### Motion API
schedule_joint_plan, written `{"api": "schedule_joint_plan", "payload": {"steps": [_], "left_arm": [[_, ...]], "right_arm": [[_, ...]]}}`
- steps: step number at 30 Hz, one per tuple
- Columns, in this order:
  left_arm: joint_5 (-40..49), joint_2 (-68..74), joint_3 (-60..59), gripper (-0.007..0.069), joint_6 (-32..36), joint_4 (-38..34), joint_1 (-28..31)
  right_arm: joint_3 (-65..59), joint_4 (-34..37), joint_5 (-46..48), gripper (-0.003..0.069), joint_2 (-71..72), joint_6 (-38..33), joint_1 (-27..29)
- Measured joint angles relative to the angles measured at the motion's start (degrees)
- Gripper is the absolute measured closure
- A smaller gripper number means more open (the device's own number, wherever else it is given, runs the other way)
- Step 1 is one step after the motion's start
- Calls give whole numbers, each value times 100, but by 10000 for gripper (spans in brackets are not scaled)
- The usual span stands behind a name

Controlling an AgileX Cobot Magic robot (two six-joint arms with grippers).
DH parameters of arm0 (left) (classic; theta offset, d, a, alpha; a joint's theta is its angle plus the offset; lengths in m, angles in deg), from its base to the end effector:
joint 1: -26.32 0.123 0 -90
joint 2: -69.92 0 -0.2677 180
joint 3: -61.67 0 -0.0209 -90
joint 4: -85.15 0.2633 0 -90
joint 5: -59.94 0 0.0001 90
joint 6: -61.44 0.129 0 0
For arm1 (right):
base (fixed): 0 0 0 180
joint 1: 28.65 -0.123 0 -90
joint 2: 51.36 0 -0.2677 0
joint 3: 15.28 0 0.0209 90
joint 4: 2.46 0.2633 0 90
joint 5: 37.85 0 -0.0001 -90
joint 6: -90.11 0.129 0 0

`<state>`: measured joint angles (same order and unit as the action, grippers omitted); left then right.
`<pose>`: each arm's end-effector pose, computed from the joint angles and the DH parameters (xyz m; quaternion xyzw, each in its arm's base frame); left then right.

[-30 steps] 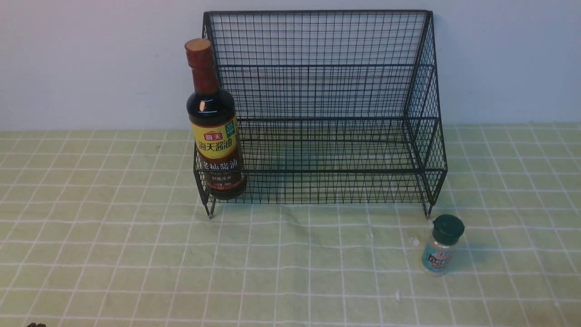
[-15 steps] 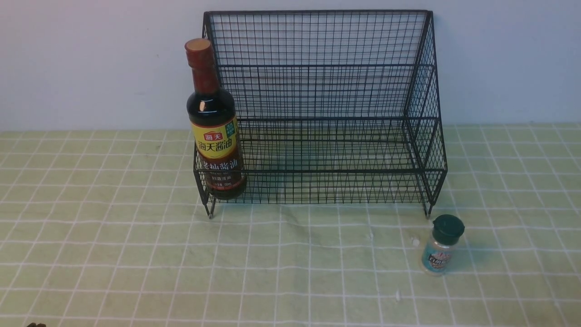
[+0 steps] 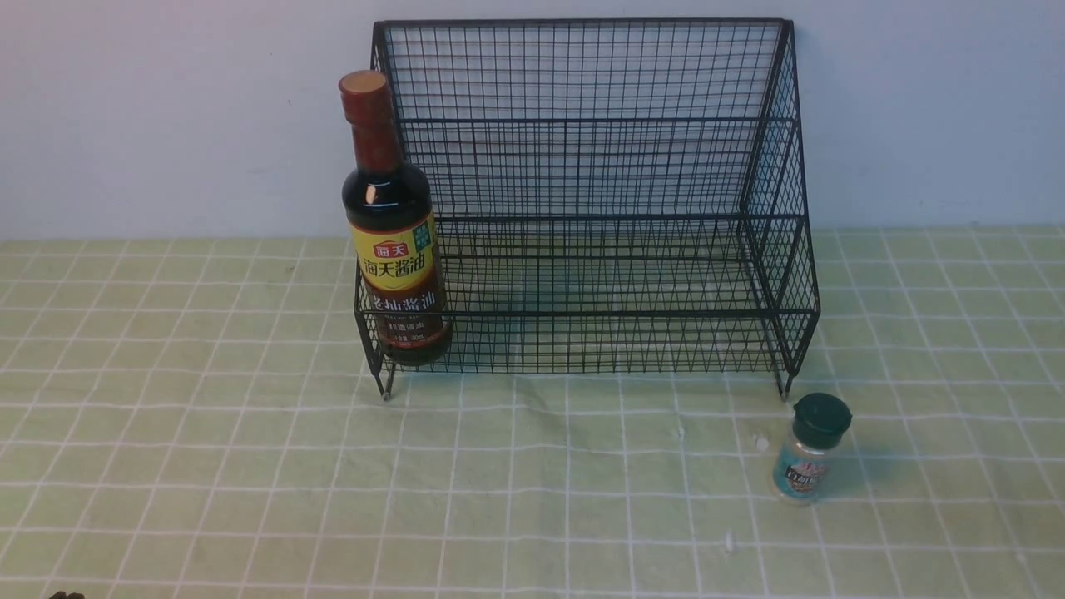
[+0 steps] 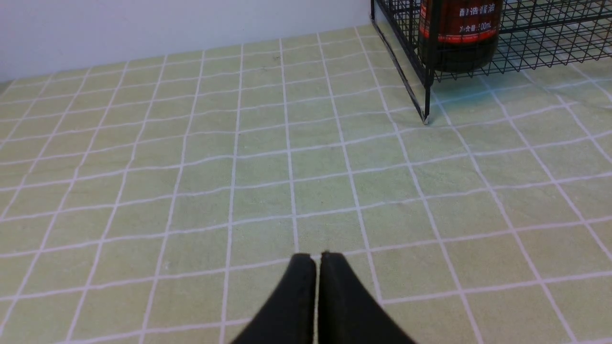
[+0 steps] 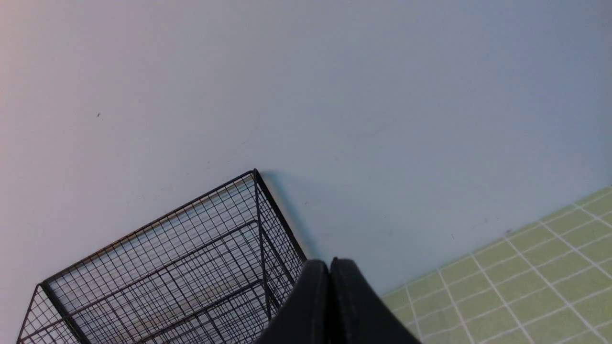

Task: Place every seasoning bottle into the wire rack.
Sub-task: Use the right arm to grab the condiment bottle closest to it

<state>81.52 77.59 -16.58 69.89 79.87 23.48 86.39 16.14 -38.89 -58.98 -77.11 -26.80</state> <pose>0.1185 -0.0103 0.1596 0.0548 0.8041 -0.0100 0.5919 0.1243 -0.0047 0.2092 0.1951 0.6466 0.1860 0.7136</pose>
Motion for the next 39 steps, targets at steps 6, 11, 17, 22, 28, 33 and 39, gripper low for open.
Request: {"api": "schedule_joint_plan", "payload": {"steps": [6, 11, 17, 22, 28, 33, 39], "left_arm": [[0, 0, 0, 631, 0, 0, 0], [0, 0, 0, 631, 0, 0, 0], [0, 0, 0, 631, 0, 0, 0], [0, 0, 0, 631, 0, 0, 0], [0, 0, 0, 631, 0, 0, 0], [0, 0, 0, 631, 0, 0, 0], [1, 0, 0, 631, 0, 0, 0]], "right_arm": [[0, 201, -596, 673, 0, 64, 0], [809, 471, -744, 673, -68, 168, 0], [2791, 157, 1184, 673, -1373, -178, 0], [4695, -27, 4175, 673, -3567, -1158, 0], [6093, -49, 6490, 673, -5876, -1945, 0], [6316, -112, 6649, 672, -6722, -2118, -60], [6349, -676, 6276, 666, -7237, -1888, -973]]}}
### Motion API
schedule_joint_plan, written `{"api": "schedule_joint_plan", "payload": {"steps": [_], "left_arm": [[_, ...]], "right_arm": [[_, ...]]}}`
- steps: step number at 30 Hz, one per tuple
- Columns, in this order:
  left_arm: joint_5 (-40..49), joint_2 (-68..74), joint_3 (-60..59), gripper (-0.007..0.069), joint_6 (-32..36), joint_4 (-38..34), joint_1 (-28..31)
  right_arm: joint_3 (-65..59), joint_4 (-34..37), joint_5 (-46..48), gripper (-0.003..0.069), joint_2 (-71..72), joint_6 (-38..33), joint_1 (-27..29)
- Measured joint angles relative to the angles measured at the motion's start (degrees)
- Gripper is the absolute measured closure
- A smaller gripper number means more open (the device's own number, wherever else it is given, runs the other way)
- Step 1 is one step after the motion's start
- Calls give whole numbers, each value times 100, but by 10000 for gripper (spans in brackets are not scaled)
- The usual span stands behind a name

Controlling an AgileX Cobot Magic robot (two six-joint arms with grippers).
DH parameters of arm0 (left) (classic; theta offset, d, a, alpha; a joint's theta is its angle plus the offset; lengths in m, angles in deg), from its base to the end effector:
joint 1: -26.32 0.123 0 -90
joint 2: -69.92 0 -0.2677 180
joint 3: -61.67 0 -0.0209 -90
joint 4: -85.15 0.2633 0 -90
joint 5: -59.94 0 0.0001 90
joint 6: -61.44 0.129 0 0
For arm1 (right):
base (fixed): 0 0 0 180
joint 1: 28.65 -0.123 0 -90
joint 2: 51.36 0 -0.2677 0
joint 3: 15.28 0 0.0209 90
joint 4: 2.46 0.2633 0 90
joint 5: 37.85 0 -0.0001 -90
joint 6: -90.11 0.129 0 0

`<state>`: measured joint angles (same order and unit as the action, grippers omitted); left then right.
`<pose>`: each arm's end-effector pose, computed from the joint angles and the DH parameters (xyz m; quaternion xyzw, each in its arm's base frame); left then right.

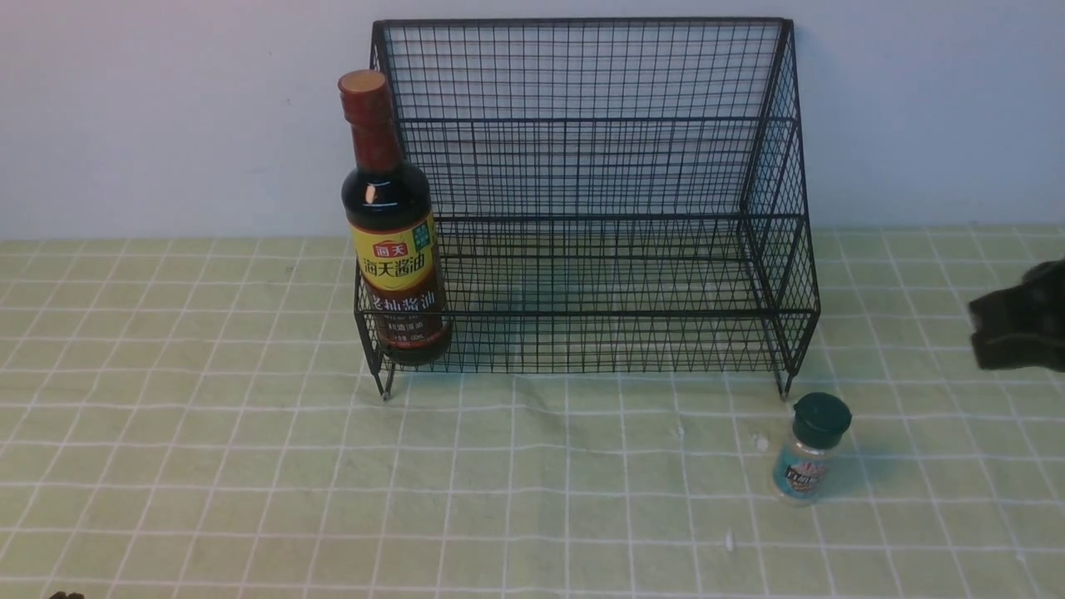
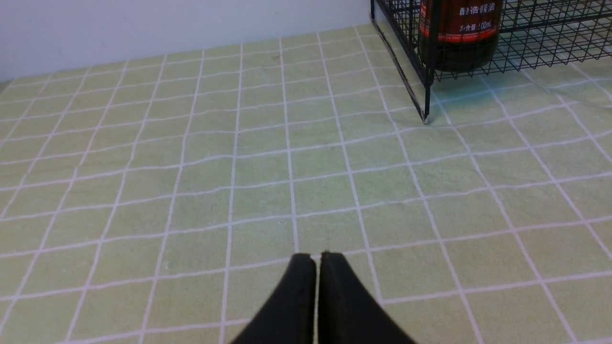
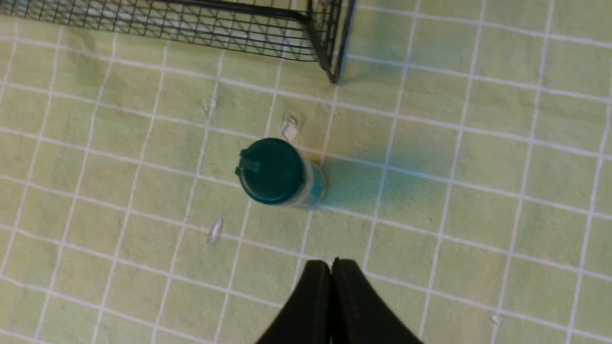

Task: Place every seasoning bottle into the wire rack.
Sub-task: Use the right arm to grab the condiment bottle closest to it

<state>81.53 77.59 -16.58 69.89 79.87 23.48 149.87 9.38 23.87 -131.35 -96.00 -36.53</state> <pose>0.1185 -0.0103 0.1596 0.0548 0.8041 -0.0100 0.5918 0.2633 0.0600 0.2692 -0.0894 0.9703 0.1020 0.2005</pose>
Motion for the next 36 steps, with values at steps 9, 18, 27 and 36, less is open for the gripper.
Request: {"api": "schedule_joint_plan", "payload": {"steps": [9, 18, 27, 36], "left_arm": [[0, 0, 0, 631, 0, 0, 0], [0, 0, 0, 631, 0, 0, 0], [5, 0, 0, 631, 0, 0, 0], [5, 0, 0, 631, 0, 0, 0]], "right_arm": [[7, -728, -650, 470, -814, 440, -1154], [7, -1221, -1127, 103, -1705, 650, -1276], [18, -1233, -1407, 167, -2493, 814, -1276], [156, -1081, -535, 309, -2187, 791, -1276]]}}
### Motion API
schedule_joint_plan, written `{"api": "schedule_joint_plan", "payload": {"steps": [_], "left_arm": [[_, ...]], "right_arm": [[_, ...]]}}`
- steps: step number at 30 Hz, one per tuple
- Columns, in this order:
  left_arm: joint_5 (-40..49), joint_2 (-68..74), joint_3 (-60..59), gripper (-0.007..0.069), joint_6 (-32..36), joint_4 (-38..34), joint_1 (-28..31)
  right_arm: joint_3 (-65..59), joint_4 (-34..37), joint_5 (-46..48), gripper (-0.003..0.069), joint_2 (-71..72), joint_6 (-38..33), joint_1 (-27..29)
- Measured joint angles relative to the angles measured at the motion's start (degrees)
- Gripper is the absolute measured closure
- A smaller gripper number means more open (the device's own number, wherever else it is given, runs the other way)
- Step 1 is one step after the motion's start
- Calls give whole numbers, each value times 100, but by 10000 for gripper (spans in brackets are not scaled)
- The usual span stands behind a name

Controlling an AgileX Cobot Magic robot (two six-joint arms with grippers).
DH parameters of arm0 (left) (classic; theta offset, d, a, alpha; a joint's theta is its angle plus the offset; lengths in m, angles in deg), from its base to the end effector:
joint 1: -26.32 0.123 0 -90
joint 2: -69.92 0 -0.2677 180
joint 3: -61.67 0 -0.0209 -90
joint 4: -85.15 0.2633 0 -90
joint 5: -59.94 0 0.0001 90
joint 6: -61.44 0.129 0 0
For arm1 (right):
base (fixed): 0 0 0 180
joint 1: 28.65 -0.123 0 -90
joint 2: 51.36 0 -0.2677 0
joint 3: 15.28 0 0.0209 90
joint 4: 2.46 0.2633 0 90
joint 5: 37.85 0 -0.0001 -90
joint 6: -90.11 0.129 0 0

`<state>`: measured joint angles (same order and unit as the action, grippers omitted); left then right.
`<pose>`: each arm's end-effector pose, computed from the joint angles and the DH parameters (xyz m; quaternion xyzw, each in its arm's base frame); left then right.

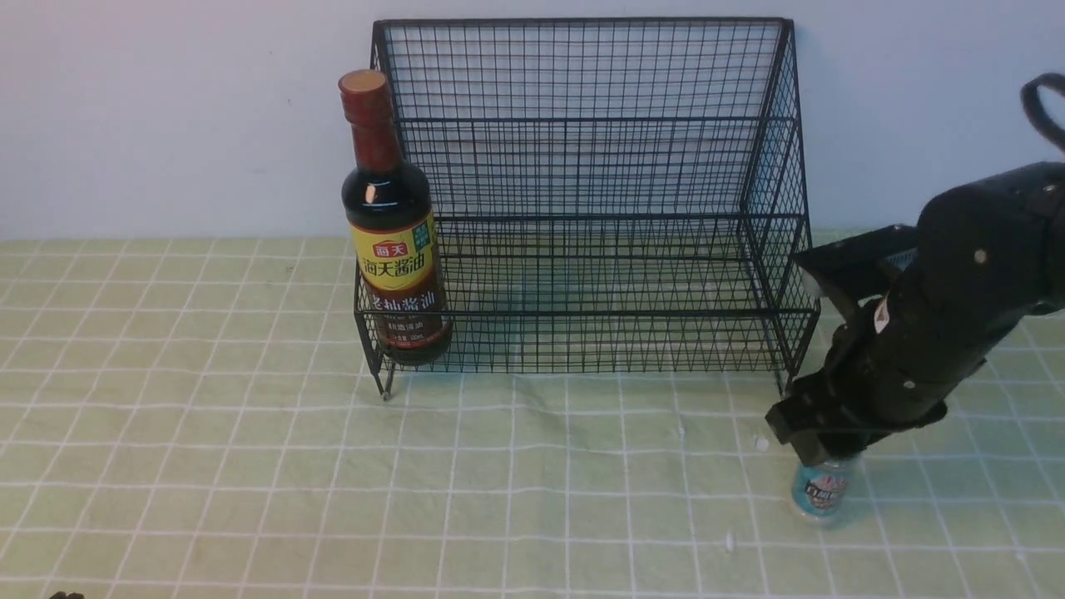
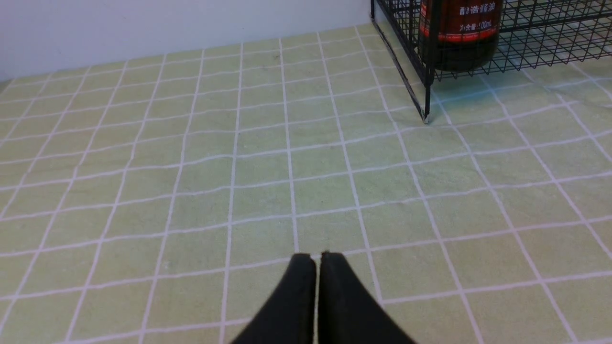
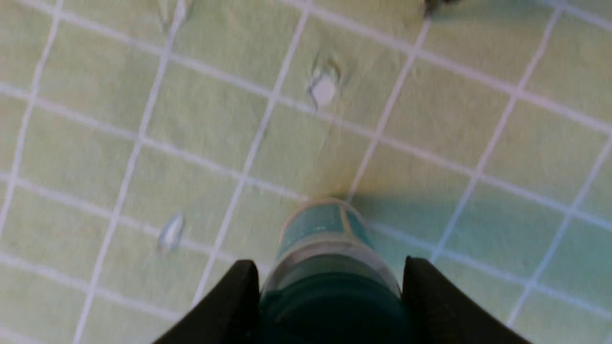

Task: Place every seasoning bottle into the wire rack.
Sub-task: Use the right arm to grab the condiment bottle closest to it, then use the right arm to put the condiment bottle back on the shelf

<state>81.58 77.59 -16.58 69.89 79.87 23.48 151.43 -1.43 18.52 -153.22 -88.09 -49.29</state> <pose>0.1184 -0.0103 0.1595 0.0549 0.8044 -0.0101 0.5915 0.2999 0.1150 0.1644 -0.1589 0.9845 0.0221 0.0710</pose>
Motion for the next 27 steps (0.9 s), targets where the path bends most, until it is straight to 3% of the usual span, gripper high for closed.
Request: {"api": "schedule_joint_plan", "payload": {"steps": [12, 18, 27], "left_arm": [[0, 0, 0, 631, 0, 0, 0], [0, 0, 0, 631, 0, 0, 0], [0, 0, 0, 631, 0, 0, 0]], "right_arm": [[1415, 226, 630, 309, 1268, -238, 0], [2557, 226, 699, 309, 472, -456, 0], [3141, -195, 778, 309, -789, -507, 0]]}}
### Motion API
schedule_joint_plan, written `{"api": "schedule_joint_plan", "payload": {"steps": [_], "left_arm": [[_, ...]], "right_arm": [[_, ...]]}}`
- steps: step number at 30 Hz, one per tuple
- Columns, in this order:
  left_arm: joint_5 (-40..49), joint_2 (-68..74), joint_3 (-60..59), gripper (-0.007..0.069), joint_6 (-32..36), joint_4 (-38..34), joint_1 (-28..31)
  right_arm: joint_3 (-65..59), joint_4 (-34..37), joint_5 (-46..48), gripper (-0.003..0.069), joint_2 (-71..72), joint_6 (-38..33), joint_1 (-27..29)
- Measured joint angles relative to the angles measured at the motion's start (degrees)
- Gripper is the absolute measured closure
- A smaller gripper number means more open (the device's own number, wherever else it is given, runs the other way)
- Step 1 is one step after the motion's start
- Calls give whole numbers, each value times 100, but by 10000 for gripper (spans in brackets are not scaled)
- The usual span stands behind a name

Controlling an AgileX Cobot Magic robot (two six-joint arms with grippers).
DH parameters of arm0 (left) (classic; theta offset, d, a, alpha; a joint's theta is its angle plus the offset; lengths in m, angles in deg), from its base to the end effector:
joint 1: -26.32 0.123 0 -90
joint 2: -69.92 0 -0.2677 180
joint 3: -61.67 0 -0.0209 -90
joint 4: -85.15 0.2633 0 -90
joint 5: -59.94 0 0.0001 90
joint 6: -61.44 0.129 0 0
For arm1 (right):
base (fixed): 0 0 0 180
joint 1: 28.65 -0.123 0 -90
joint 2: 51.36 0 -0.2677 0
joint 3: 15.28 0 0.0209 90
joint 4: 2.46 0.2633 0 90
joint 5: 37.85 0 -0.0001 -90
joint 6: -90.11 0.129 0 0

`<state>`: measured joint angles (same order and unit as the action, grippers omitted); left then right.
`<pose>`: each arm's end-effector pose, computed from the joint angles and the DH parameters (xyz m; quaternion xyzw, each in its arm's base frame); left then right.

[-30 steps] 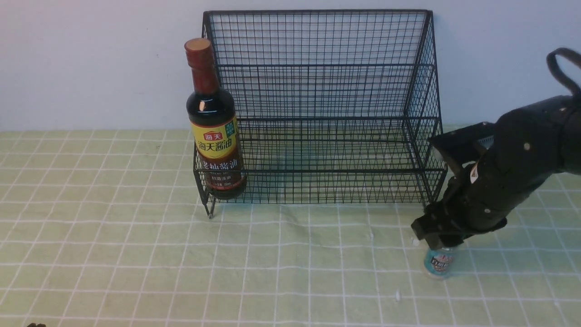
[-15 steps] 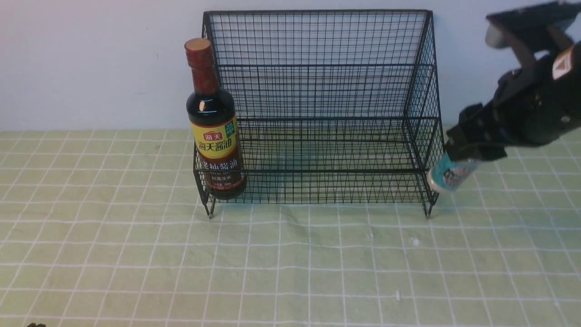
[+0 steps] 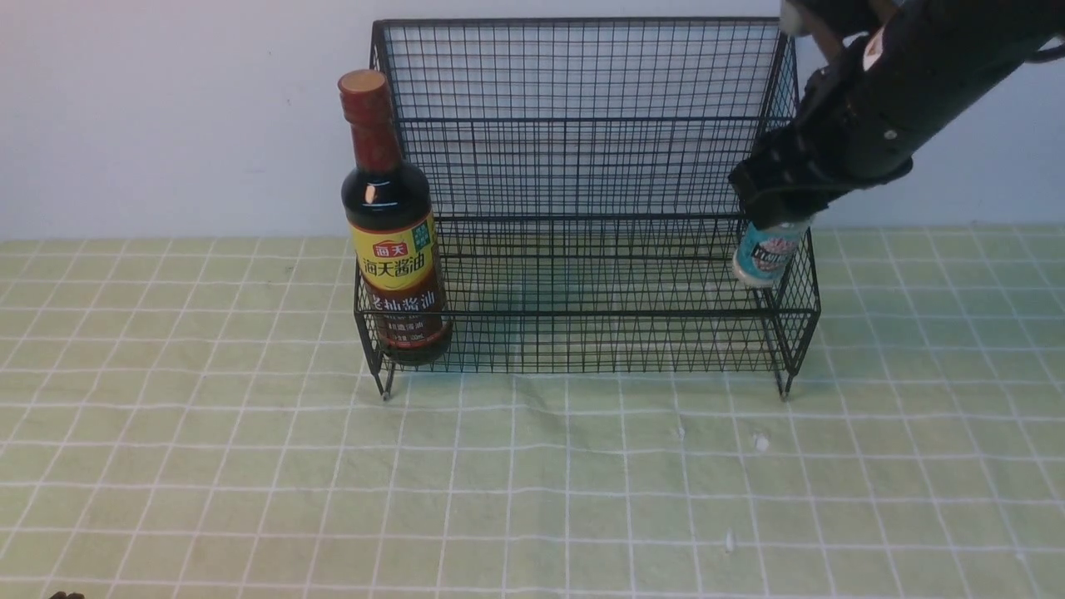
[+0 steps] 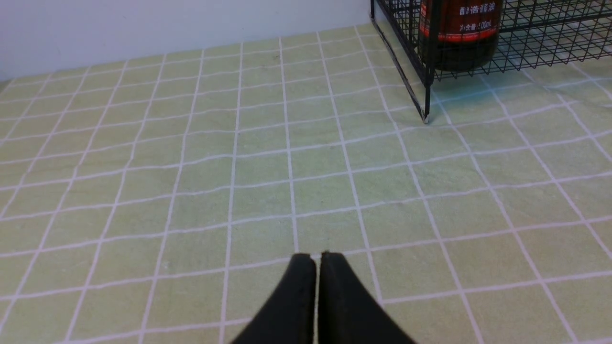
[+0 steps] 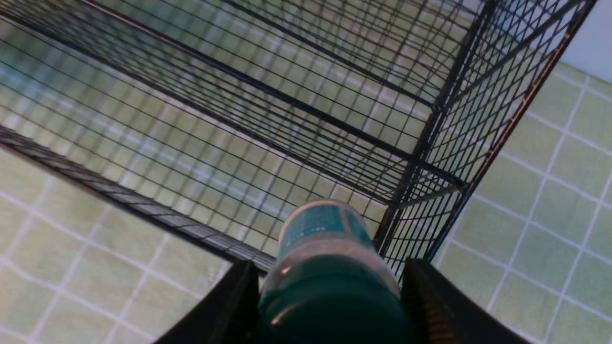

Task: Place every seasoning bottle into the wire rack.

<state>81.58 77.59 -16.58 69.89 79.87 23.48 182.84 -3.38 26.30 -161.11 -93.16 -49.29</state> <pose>0.1184 -0.0103 0.1595 0.0549 0.8044 -0.0101 0.5915 0.3816 0.1417 0.2707 -0.2044 0.9561 0.0240 0.2086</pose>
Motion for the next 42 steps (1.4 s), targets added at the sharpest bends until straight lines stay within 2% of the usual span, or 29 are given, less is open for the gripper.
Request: {"api": "schedule_joint_plan", "payload": {"steps": [20, 23, 26, 28, 32, 34, 39, 40, 41, 42], "left_arm": [[0, 0, 0, 631, 0, 0, 0], [0, 0, 0, 631, 0, 0, 0], [0, 0, 0, 631, 0, 0, 0], [0, 0, 0, 631, 0, 0, 0], [5, 0, 0, 631, 0, 0, 0], [5, 0, 0, 631, 0, 0, 0], [5, 0, 0, 631, 0, 0, 0], [5, 0, 0, 631, 0, 0, 0], [5, 0, 0, 631, 0, 0, 0], [5, 0, 0, 631, 0, 0, 0]], "right_arm": [[28, 269, -155, 309, -1013, -16, 0], [28, 269, -155, 279, -1019, -16, 0], [35, 272, -155, 176, -1019, 5, 0], [38, 266, -155, 137, -1013, 56, 0], [162, 92, 63, 119, -885, 176, 0], [318, -57, 262, 143, -751, 242, 0], [871, -491, 680, 361, 131, 401, 0], [886, -506, 680, 371, 177, 414, 0], [966, -617, 695, 467, 587, 530, 0], [982, -654, 724, 519, 862, 612, 0]]}}
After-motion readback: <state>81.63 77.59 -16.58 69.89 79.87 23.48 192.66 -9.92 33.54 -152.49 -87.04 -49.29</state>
